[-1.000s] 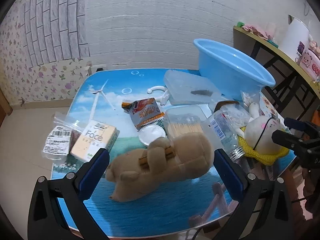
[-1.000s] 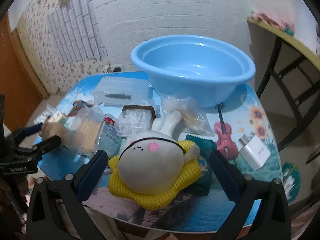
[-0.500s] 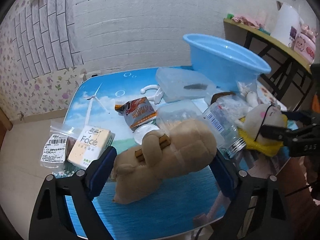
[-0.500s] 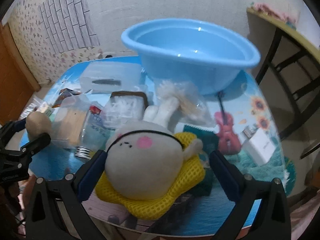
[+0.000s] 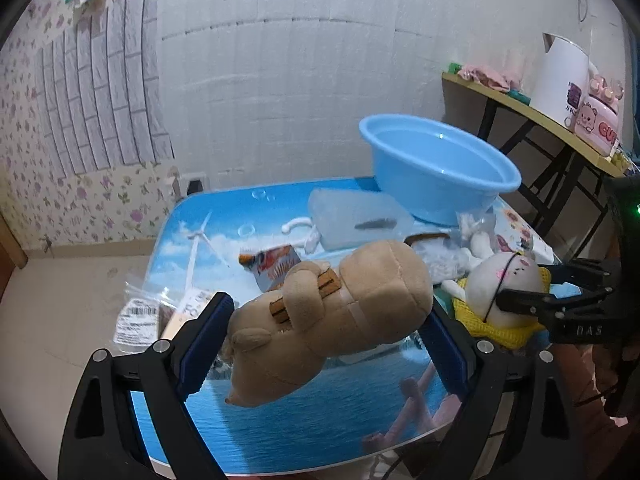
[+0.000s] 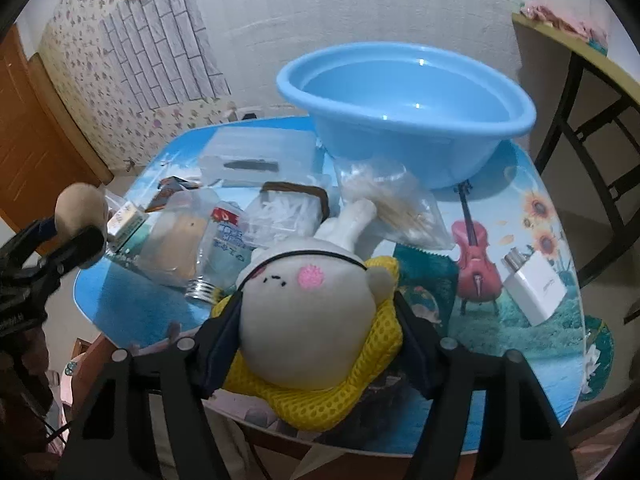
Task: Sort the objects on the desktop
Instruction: 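Lift the tan plush dog with the left tool while the right tool lifts the white bunny, then lower both plush toys into the blue basin and open both tools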
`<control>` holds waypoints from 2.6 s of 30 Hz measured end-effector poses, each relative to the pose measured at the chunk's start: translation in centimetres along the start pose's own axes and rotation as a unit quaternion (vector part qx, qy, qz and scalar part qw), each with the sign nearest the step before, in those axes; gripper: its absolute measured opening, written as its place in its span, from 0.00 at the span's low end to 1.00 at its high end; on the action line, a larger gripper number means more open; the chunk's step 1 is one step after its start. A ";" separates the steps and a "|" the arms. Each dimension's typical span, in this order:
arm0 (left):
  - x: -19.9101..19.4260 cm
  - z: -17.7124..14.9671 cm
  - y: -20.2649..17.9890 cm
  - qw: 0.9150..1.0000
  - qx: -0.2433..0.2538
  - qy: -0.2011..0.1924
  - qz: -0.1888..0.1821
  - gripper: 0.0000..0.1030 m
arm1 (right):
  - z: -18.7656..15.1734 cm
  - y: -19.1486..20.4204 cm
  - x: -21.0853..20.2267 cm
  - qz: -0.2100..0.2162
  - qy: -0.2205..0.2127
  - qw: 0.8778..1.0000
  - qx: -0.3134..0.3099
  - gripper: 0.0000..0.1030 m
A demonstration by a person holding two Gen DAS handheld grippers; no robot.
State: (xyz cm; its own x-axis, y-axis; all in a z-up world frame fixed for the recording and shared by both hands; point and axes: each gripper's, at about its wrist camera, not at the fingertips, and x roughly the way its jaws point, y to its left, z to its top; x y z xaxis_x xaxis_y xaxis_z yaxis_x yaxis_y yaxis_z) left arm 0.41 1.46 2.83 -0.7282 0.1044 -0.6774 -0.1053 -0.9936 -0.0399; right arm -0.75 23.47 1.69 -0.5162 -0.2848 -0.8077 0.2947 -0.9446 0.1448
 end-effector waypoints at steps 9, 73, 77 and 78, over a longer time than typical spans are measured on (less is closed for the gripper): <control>-0.8 1.0 -0.7 1.000 -0.007 -0.003 0.002 0.87 | -0.1 -1.6 -3.7 -0.015 -0.037 0.999 -0.009 0.67; 16.3 17.1 -12.3 0.983 0.138 0.049 -0.110 1.00 | 16.5 -12.3 4.9 -0.011 -0.011 0.998 0.055 0.83; 15.8 16.7 -12.7 0.982 0.149 0.049 -0.108 1.00 | 16.0 -11.7 2.7 -0.025 -0.048 0.998 0.038 0.85; 15.7 16.7 -12.8 0.982 0.150 0.049 -0.106 1.00 | 15.9 -11.7 2.3 -0.025 -0.053 0.998 0.039 0.85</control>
State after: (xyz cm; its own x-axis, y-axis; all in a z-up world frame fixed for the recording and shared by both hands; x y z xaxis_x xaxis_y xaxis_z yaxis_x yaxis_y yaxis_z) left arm -20.95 16.48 4.96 -0.6013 0.2894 -0.7447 -0.4535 -0.8911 0.0199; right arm -18.15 31.26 7.20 -0.6114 -0.2485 -0.7513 0.2044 -0.9668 0.1534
